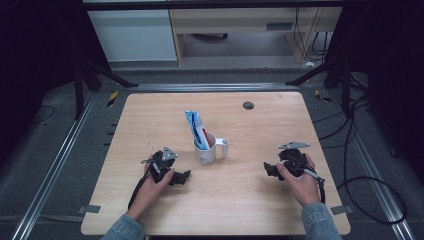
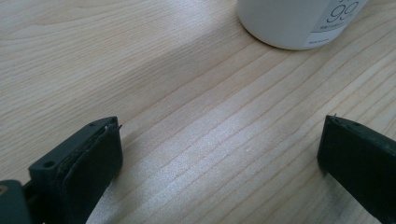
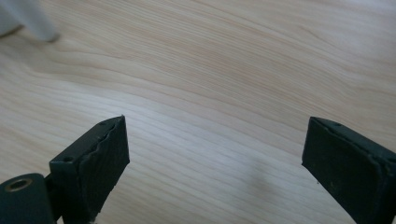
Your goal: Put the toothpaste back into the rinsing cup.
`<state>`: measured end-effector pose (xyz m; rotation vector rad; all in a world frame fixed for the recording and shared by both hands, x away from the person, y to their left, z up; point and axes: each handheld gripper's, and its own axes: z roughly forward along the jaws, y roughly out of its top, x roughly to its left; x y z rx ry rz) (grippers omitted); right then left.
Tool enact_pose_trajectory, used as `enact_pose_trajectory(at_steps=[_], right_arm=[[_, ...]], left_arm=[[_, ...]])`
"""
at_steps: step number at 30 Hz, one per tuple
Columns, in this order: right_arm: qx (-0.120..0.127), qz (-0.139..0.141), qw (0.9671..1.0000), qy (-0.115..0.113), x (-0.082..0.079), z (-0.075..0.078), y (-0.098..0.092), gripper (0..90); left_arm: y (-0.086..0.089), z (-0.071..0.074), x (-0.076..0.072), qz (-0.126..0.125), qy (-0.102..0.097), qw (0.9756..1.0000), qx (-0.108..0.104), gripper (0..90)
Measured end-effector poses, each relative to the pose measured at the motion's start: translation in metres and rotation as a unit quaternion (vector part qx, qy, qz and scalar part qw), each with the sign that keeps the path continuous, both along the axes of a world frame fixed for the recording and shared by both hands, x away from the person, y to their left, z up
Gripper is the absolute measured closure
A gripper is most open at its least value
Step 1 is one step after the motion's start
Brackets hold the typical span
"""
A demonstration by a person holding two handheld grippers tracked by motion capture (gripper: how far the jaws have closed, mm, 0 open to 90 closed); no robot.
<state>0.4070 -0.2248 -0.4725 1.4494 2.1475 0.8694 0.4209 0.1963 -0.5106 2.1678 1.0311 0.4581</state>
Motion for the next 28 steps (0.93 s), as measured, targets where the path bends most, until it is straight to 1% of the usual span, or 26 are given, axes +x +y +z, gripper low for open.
enact_pose_trajectory(at_steps=[3, 4, 5, 6, 8, 9, 11, 12, 14, 15, 17, 18, 19, 20, 21, 24, 25, 27, 28], right_arm=[[-0.01, -0.023, 0.9997, 0.006, 0.004, -0.009, -0.012, 7.9], [-0.01, -0.023, 0.9997, 0.006, 0.004, -0.009, -0.012, 7.9], [-0.01, -0.037, 0.9992, 0.011, 0.006, -0.014, -0.018, 8.3], [-0.01, -0.042, 0.999, 0.013, 0.007, -0.016, -0.021, 8.3], [-0.018, -0.052, 0.9984, 0.016, 0.01, -0.021, -0.025, 8.5], [-0.018, -0.052, 0.9984, 0.016, 0.01, -0.021, -0.025, 8.5], [-0.019, -0.063, 0.9977, 0.015, 0.012, -0.025, -0.028, 9.0], [-0.012, -0.074, 0.9971, 0.016, 0.014, -0.03, -0.029, 9.3], [-0.012, -0.077, 0.9968, 0.016, 0.015, -0.032, -0.03, 8.7], [-0.009, -0.085, 0.9963, 0.005, 0.017, -0.034, -0.03, 8.6], [-0.004, -0.09, 0.9959, -0.003, 0.018, -0.035, -0.03, 8.7], [-0.004, -0.09, 0.9959, -0.003, 0.018, -0.035, -0.03, 8.7], [-0.004, -0.091, 0.9958, -0.007, 0.019, -0.036, -0.03, 7.5], [0.002, -0.095, 0.9951, -0.025, 0.019, -0.04, -0.029, 4.4], [0.003, -0.097, 0.9948, -0.032, 0.02, -0.042, -0.029, 3.7], [0.003, -0.104, 0.9942, -0.027, 0.02, -0.042, -0.029, 1.0], [0.003, -0.109, 0.9937, -0.025, 0.021, -0.042, -0.029, 0.3], [0.003, -0.126, 0.9917, -0.025, 0.022, -0.042, -0.03, 0.3], [0.003, -0.126, 0.9917, -0.025, 0.022, -0.042, -0.03, 0.3]], left_arm=[[0.0, 0.0, 0.0, 0.0, 0.0, 1.0, 0.0, 0.0], [0.0, 0.0, 0.0, 0.0, 0.0, 1.0, 0.0, 0.0], [0.0, 0.0, 0.0, 0.0, 0.0, 1.0, 0.0, 0.0], [0.0, 0.0, 0.0, 0.0, 0.0, 1.0, 0.0, 0.0], [0.0, 0.0, 0.0, 0.0, 0.0, 1.0, 0.0, 0.0], [0.0, 0.0, 0.0, 0.0, 0.0, 1.0, 0.0, 0.0], [0.0, 0.0, 0.0, 0.0, 0.0, 1.0, 0.0, 0.0], [0.0, 0.0, 0.0, 0.0, 0.0, 1.0, 0.0, 0.0], [0.0, 0.0, 0.0, 0.0, 0.0, 1.0, 0.0, 0.0], [0.0, 0.0, 0.0, 0.0, 0.0, 1.0, 0.0, 0.0], [0.0, 0.0, 0.0, 0.0, 0.0, 1.0, 0.0, 0.0], [0.0, 0.0, 0.0, 0.0, 0.0, 1.0, 0.0, 0.0], [0.0, 0.0, 0.0, 0.0, 0.0, 1.0, 0.0, 0.0], [0.0, 0.0, 0.0, 0.0, 0.0, 1.0, 0.0, 0.0], [0.0, 0.0, 0.0, 0.0, 0.0, 1.0, 0.0, 0.0], [0.0, 0.0, 0.0, 0.0, 0.0, 1.0, 0.0, 0.0], [0.0, 0.0, 0.0, 0.0, 0.0, 1.0, 0.0, 0.0], [0.0, 0.0, 0.0, -0.001, 0.0, 1.0, 0.0, 0.0], [0.0, 0.0, 0.0, -0.001, 0.0, 1.0, 0.0, 0.0]])
